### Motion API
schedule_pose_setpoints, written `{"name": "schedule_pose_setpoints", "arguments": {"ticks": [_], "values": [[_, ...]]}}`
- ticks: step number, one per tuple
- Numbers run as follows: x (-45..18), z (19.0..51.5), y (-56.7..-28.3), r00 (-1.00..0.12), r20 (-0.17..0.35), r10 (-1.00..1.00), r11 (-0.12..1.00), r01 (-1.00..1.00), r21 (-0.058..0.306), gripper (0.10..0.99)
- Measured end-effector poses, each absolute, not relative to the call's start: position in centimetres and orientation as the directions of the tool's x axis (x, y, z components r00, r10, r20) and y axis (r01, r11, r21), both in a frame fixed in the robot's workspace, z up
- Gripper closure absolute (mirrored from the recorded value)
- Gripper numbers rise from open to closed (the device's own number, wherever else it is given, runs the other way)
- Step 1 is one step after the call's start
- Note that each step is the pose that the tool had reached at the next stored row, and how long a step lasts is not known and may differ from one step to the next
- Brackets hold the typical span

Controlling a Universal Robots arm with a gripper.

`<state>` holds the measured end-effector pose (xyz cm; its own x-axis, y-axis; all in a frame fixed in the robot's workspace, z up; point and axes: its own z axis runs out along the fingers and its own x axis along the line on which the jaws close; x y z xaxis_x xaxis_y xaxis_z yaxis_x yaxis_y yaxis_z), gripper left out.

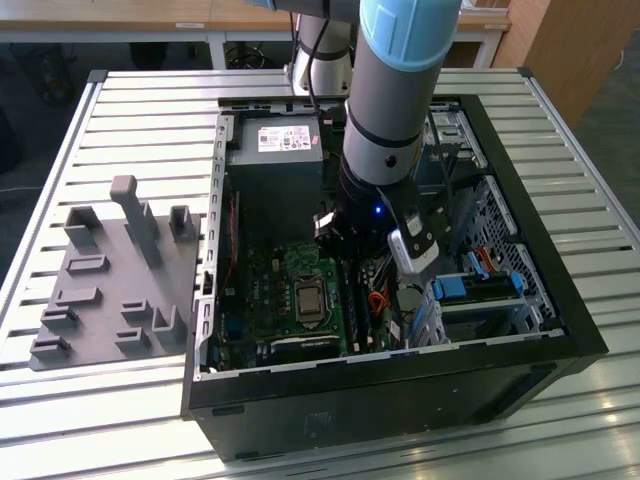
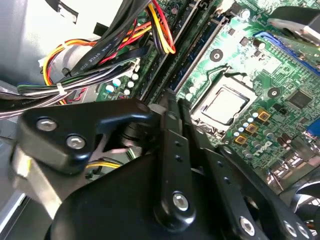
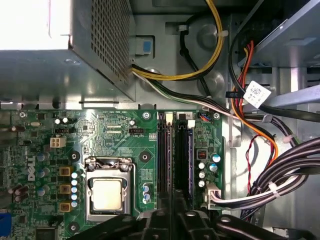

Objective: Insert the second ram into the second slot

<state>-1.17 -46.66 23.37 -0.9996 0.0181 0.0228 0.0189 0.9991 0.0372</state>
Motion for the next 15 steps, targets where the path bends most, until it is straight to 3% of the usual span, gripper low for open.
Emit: {"name": "schedule_pose_setpoints", "arguments": {"ticks": [1, 2, 15], "values": [[-1.17, 23.37, -46.67, -1.0, 0.023, 0.018, 0.999, 0.019, 0.037, 0.894], [-1.17, 23.34, -46.67, -1.0, 0.023, 0.018, 0.999, 0.019, 0.037, 0.965], [-1.16, 22.38, -46.67, -1.0, 0.023, 0.018, 0.999, 0.019, 0.036, 0.965]]}}
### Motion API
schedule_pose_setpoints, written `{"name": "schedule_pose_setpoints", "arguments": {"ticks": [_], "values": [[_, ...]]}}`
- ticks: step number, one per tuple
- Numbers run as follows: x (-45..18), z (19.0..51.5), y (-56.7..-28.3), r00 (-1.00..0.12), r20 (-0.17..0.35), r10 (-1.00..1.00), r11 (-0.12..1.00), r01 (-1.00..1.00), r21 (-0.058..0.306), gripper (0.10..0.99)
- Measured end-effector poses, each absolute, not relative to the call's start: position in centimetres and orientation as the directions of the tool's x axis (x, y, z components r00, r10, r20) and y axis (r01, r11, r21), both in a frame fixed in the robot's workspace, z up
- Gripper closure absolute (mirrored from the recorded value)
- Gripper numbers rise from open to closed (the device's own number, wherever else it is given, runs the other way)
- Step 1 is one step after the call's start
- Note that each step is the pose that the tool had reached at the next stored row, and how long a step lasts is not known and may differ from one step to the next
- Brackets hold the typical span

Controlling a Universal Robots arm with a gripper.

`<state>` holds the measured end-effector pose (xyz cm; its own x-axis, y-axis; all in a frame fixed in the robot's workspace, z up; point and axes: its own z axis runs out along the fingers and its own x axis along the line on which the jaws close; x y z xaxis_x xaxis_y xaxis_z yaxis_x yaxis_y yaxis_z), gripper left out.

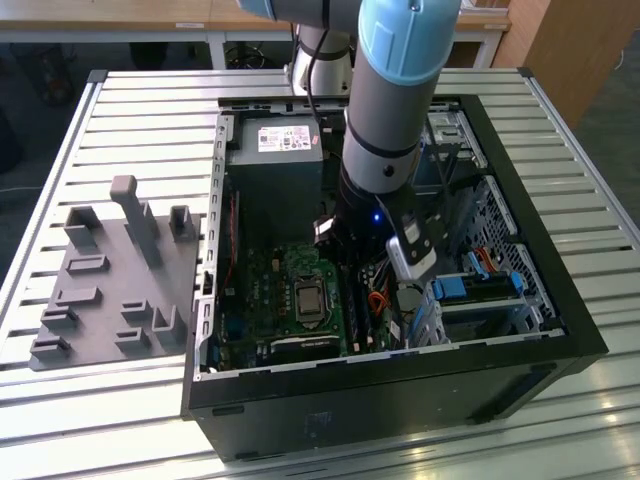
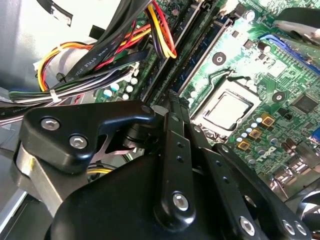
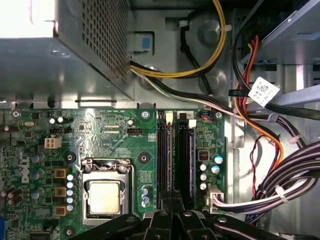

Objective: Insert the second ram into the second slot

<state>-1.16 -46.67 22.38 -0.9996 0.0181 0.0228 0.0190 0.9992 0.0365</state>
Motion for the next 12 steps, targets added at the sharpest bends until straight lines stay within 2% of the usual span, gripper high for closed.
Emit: {"name": "schedule_pose_setpoints", "arguments": {"ticks": [12], "values": [[-1.17, 21.66, -46.67, -1.0, 0.023, 0.018, 0.999, 0.019, 0.035, 0.965]]}}
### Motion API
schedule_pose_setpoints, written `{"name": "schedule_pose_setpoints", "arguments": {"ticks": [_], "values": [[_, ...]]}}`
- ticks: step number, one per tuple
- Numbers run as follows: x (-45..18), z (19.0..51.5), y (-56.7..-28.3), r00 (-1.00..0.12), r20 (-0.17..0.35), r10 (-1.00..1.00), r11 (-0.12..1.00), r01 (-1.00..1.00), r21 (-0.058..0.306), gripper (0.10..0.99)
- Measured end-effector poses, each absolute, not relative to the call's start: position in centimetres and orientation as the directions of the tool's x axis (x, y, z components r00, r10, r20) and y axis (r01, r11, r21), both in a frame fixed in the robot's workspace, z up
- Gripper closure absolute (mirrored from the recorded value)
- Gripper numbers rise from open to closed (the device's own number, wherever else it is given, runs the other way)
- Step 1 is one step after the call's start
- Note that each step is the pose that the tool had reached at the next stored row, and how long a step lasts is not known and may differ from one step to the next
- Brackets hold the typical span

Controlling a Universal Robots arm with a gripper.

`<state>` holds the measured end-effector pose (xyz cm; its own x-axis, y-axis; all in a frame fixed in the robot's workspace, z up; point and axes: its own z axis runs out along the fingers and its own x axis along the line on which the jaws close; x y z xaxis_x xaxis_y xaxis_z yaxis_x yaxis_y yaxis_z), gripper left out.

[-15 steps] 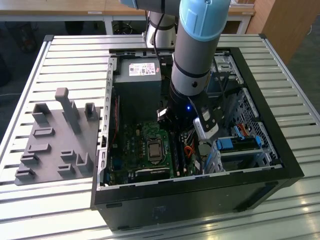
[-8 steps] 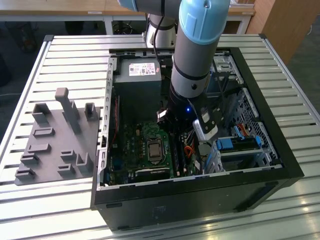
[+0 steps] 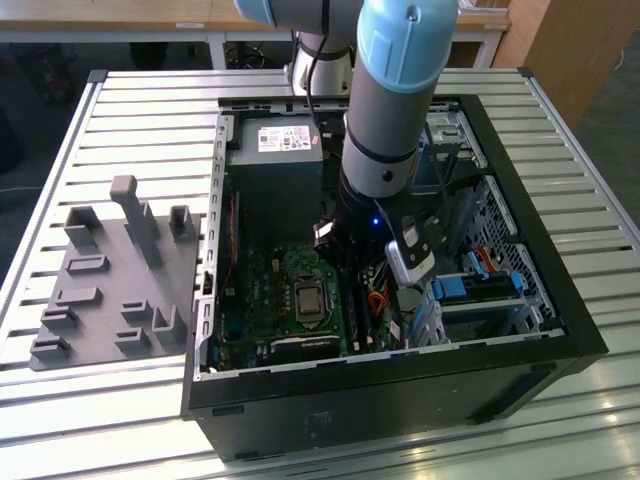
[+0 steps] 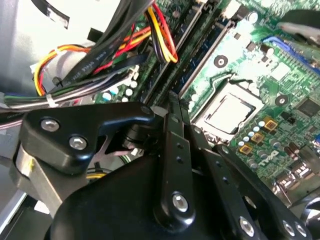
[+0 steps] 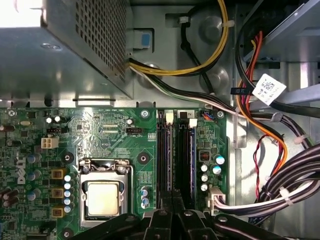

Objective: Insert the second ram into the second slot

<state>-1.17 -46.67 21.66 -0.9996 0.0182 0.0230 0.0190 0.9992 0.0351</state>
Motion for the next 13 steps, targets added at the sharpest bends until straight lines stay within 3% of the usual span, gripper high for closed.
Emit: {"name": "schedule_pose_setpoints", "arguments": {"ticks": [13], "values": [[-1.2, 23.1, -46.7, -1.0, 0.023, 0.018, 0.999, 0.019, 0.035, 0.965]]}}
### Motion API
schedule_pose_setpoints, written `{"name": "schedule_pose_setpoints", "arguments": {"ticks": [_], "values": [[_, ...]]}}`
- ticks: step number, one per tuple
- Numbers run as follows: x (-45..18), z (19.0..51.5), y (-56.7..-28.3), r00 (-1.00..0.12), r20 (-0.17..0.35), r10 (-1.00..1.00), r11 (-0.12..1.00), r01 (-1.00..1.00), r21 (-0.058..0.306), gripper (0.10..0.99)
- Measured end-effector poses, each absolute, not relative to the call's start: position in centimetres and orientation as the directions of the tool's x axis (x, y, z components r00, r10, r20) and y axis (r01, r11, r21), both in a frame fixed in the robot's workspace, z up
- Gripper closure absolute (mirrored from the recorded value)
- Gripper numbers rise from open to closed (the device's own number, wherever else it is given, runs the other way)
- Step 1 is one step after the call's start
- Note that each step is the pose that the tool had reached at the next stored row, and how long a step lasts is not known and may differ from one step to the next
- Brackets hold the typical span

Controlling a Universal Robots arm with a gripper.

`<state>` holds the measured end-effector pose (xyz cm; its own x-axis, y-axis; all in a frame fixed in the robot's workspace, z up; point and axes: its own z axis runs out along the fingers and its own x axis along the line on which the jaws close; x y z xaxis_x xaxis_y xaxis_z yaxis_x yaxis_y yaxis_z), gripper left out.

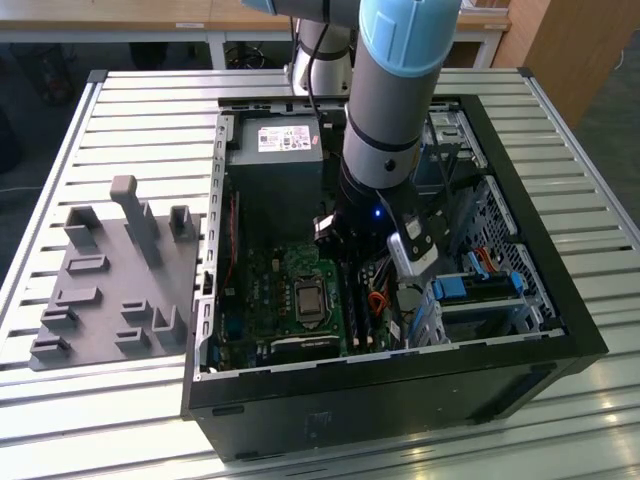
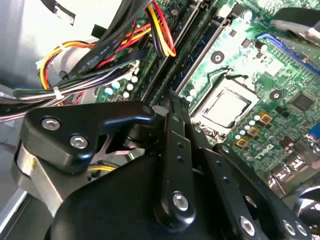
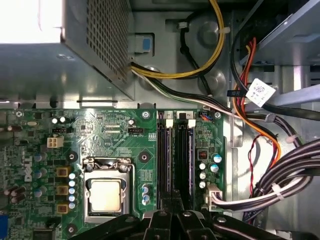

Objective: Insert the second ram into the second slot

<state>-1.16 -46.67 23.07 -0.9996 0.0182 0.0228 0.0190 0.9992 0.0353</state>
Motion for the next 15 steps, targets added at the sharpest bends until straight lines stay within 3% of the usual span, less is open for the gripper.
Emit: {"name": "schedule_pose_setpoints", "arguments": {"ticks": [15], "values": [[-1.2, 24.3, -46.7, -1.0, 0.023, 0.018, 0.999, 0.019, 0.036, 0.965]]}}
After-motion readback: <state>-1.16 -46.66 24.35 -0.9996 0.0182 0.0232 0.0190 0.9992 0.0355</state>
